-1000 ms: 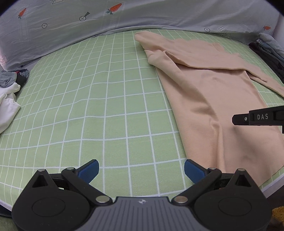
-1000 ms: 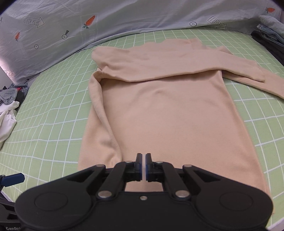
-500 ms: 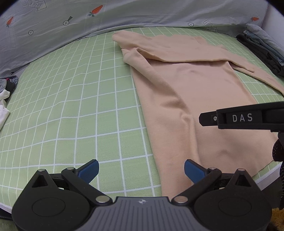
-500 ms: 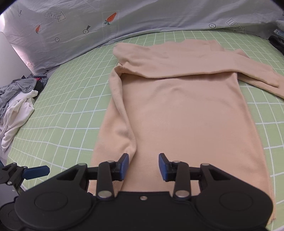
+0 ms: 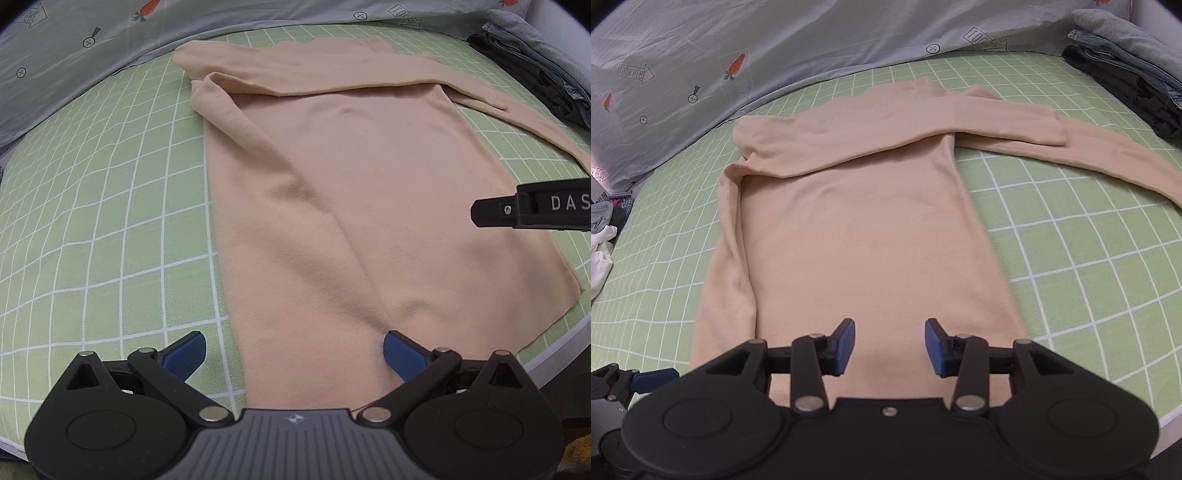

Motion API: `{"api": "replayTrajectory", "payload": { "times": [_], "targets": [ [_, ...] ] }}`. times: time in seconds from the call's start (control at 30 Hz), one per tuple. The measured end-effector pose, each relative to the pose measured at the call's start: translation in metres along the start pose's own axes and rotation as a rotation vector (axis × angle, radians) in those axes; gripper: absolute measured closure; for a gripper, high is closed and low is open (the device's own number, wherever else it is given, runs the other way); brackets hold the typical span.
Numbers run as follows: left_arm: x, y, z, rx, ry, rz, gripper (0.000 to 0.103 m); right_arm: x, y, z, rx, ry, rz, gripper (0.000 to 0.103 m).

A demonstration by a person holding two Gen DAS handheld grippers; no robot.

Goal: Fold clothes

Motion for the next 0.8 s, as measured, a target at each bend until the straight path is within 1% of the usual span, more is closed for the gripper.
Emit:
{"api": "replayTrajectory", "payload": {
  "times": [0.07, 0.17, 0.23, 0.4, 0.53, 0.67, 0.8],
  "targets": [
    [0.004, 0.005, -0.006, -0.023, -0.002, -0.017, 0.002, -0.01, 0.008, -0.001, -0.015, -0.004, 0.029, 0.059],
    [0.021, 0.015, -0.017, -0.066, 0.011, -0.077, 0.002, -0.024, 0.025, 0.0, -0.043, -0.008, 0.072, 0.058],
    [0.038, 0.023, -0.022, -0.084, 0.025, -0.133, 0.002, -0.03, 0.039, 0.002, -0.058, -0.013, 0.097, 0.057],
    [0.088, 0.039, -0.026, -0.113, 0.028, -0.307, 0.002, -0.048, 0.077, 0.009, -0.101, -0.055, 0.141, 0.055],
    [0.125, 0.064, -0.029, -0.151, 0.005, -0.414, 0.002, -0.071, 0.108, 0.014, -0.126, -0.053, 0.238, 0.054],
    [0.159, 0.108, -0.024, -0.182, -0.01, -0.479, 0.004, -0.097, 0.145, 0.025, -0.157, -0.104, 0.28, 0.054],
    [0.173, 0.162, -0.009, -0.182, -0.021, -0.505, 0.005, -0.119, 0.174, 0.044, -0.153, -0.169, 0.307, 0.054]
  ]
}}
Point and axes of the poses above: each gripper's, at about its wrist camera, not at the fingertips, and z roughly the way its jaws point, x to its left, y to its top, the point moved 6 cm from there along z, roughly the way its jaws point, and after that the axes turned 10 degrees about x, right-handed, at the moved point
